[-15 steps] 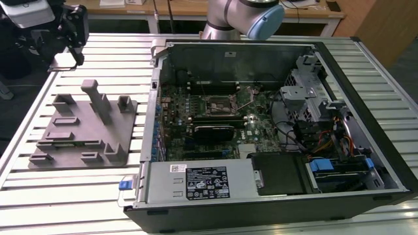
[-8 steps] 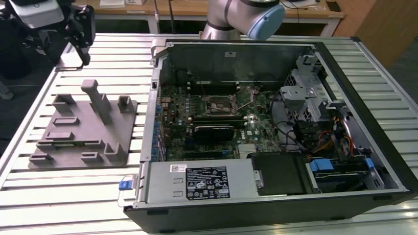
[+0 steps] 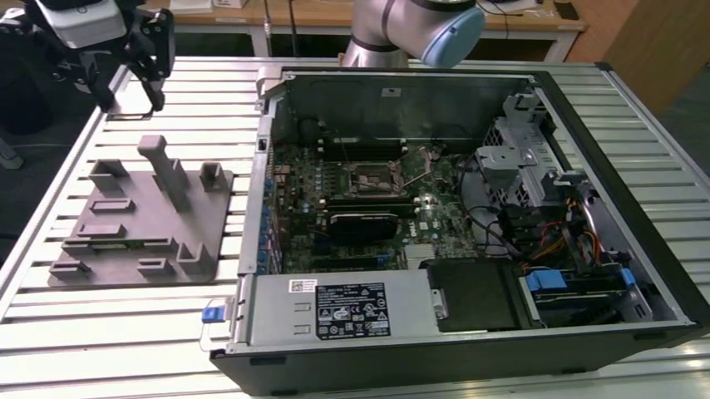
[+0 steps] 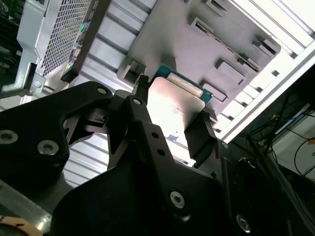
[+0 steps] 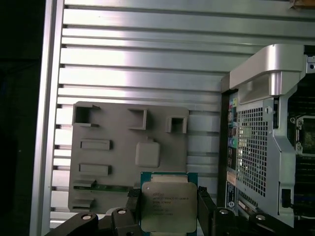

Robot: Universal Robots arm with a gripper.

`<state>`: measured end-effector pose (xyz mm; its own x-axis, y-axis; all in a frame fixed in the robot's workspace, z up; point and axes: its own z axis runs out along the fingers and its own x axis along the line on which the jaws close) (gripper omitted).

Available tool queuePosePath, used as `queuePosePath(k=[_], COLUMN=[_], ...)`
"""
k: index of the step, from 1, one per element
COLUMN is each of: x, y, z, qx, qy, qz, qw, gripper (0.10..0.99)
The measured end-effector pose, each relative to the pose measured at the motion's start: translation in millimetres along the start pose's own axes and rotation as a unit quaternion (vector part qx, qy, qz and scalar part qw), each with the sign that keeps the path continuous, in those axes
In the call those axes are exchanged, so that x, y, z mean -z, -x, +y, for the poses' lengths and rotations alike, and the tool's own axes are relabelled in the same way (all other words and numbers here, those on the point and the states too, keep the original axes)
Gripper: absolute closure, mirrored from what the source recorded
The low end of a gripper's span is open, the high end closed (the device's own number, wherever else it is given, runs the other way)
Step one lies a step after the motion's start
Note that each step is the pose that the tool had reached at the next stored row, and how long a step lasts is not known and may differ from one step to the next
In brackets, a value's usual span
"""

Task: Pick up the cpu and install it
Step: 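Pick up the cpu and move it towards the insertion slot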

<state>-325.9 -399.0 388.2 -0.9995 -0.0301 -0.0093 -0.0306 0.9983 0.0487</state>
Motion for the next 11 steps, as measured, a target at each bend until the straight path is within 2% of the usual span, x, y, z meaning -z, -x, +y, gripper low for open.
queuePosePath(k=[11], x=[-0.2], y=[19.1], z=[-0.6], qx=[0.0], qy=[0.0], qz=[0.0], qw=[1.0], gripper=[0.541])
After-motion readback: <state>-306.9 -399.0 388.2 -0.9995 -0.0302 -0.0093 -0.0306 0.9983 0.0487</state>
